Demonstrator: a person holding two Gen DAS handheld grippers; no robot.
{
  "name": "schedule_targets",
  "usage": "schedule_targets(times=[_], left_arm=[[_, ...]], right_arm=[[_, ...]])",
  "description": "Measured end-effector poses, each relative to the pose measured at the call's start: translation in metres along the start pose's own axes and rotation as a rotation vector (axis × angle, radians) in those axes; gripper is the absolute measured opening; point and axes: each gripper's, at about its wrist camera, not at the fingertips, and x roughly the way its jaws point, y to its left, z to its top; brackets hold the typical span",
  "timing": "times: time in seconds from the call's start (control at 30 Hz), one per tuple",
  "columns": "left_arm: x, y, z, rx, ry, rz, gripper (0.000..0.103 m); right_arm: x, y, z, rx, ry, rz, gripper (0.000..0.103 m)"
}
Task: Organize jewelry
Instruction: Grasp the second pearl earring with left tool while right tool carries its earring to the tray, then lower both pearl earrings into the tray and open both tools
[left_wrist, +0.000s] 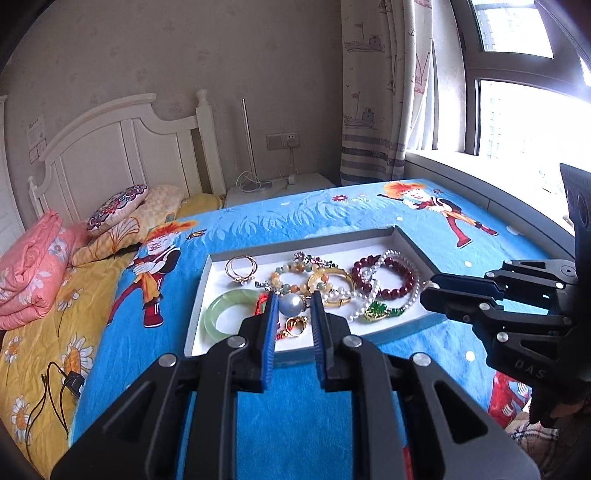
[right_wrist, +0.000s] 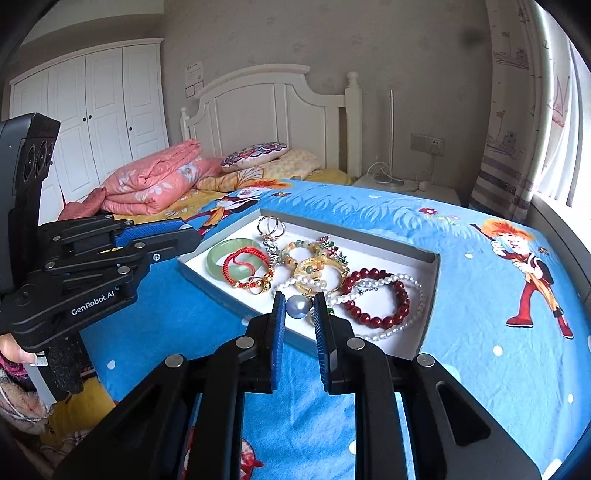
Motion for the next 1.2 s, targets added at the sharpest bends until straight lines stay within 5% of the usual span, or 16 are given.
schedule_targets(times=[0.27, 0.6, 1.2], left_arm=[[0.029, -0.005, 0.014, -0.043, 0.002, -0.029, 0.017], [0.072, -0.014, -0.003, -0.05, 0.077, -0.044, 0.017], [0.086, -0.006, -0.013, -0.056, 0.109, -0.036, 0.017]], right_arm=[[0.012, -0.018, 0.012, 0.053, -0.035, -0.04, 0.018], [0.036, -0.028, 0.004, 0.107, 0.022, -0.03, 0.018], [0.052, -0.017, 0.001, 0.079, 0.06, -0.031, 0.018]])
